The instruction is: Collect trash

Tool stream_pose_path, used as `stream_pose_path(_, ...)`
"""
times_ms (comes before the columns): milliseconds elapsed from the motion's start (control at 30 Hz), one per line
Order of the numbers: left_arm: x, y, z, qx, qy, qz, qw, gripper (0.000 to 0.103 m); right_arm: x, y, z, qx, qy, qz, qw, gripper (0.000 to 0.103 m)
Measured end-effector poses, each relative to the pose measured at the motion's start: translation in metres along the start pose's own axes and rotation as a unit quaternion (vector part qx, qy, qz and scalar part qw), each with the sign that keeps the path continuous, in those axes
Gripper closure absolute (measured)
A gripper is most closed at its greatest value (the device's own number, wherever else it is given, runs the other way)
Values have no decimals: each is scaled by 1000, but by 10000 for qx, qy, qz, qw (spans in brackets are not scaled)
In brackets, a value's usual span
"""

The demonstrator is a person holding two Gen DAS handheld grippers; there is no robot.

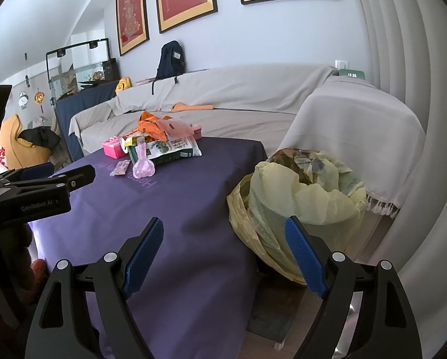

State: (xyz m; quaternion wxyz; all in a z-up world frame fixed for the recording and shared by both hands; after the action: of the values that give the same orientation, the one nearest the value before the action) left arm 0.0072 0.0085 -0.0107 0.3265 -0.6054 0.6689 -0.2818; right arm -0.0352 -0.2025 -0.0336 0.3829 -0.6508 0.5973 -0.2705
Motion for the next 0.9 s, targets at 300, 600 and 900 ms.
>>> stream_pose_path(300,0,0,0,-1,-2,-2,10000,9,0,-1,-1,-8,18,-5,10000,23)
stream_pose_path(600,0,0,0,0,-3,-5,10000,9,-1,0,-1,-2,28,-3,10000,23)
stream_pose_path(900,-1,0,0,3,-3,-7,10000,9,-1,0,-1,-7,26,-9,10000,23)
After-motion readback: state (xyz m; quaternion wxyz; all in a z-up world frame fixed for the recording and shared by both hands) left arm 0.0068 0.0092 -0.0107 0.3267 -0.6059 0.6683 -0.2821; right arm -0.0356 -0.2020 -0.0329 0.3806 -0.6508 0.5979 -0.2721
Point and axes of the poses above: each gripper's, at about its wrist camera, not at the fingertips, and z roughly the way its jaws point, x to its right, y to its underside, the point moved 1 cm from there along z, roughly the way its jaws point, and after that the axes turned 5 degrees about -x, right-handed, at the moved point
